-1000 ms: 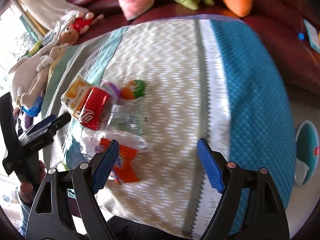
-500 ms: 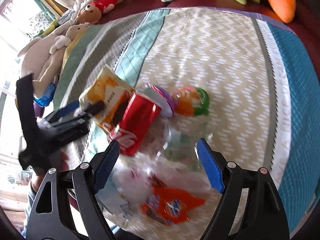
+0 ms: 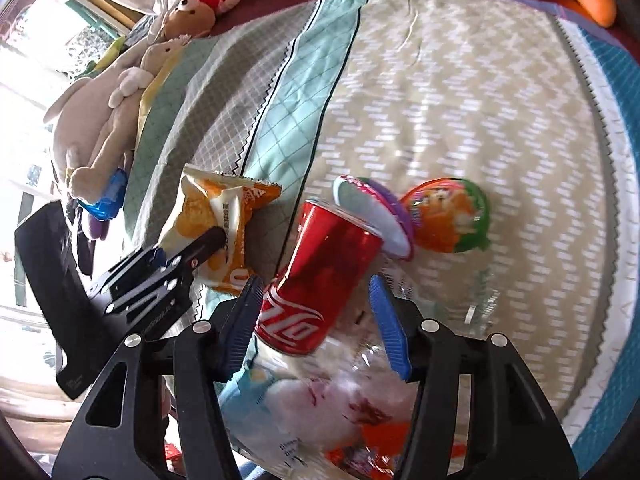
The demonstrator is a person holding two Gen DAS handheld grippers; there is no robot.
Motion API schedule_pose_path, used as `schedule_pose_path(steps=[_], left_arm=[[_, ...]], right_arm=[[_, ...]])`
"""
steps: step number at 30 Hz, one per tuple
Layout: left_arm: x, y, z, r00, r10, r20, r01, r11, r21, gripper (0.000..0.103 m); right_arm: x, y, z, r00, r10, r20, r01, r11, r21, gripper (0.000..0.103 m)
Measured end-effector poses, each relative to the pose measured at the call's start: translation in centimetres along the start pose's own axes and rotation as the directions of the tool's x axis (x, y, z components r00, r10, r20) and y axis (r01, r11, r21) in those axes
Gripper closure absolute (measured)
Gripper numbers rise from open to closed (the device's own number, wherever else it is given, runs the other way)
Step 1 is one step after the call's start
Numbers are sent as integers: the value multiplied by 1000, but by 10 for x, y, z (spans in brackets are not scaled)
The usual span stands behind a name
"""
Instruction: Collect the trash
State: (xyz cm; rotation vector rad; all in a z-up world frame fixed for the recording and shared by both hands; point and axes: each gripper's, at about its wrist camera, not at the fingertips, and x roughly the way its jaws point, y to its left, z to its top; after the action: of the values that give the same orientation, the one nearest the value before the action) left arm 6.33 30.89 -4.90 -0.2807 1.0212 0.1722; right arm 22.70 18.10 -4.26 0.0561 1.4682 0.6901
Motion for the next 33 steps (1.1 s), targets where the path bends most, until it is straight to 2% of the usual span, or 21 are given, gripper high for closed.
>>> schedule_pose_path(steps=[3, 7, 8, 9, 12, 14, 21, 33], left_arm=[[5, 2, -4, 1000, 24, -19, -24, 1000, -3, 55], [10, 5, -6, 999, 21, -26, -22, 999, -28, 55], [9, 4, -5, 999, 23, -24, -24, 999, -30, 56], [8, 3, -5, 999, 28, -18, -29, 999, -28, 70], [1, -4, -6, 1000, 28, 2, -28, 999, -21, 88], [-7, -9, -7, 999, 28, 17, -28, 999, -22, 94], [-24, -34, -6, 999, -7, 53, 7, 1000, -8, 100], [-67, -103, -8, 983, -137, 122, 127, 988, 86, 102]], right_arm=[[13, 2, 3, 999, 26, -24, -26, 1000, 15, 49], [23, 1, 1, 997, 70, -28, -69, 997, 25, 52], [23, 2, 0, 997, 76, -20, -75, 997, 18, 54], [22, 2, -1, 997, 75, -13, -75, 997, 12, 56], [12, 2, -3, 996, 92, 12, -92, 996, 11, 57], [-1, 1, -6, 995, 90, 45, -90, 996, 1, 57], [-45, -19, -18, 987, 93, 128, -95, 995, 12, 57], [-109, -71, -45, 965, 77, 251, -98, 992, 74, 57]])
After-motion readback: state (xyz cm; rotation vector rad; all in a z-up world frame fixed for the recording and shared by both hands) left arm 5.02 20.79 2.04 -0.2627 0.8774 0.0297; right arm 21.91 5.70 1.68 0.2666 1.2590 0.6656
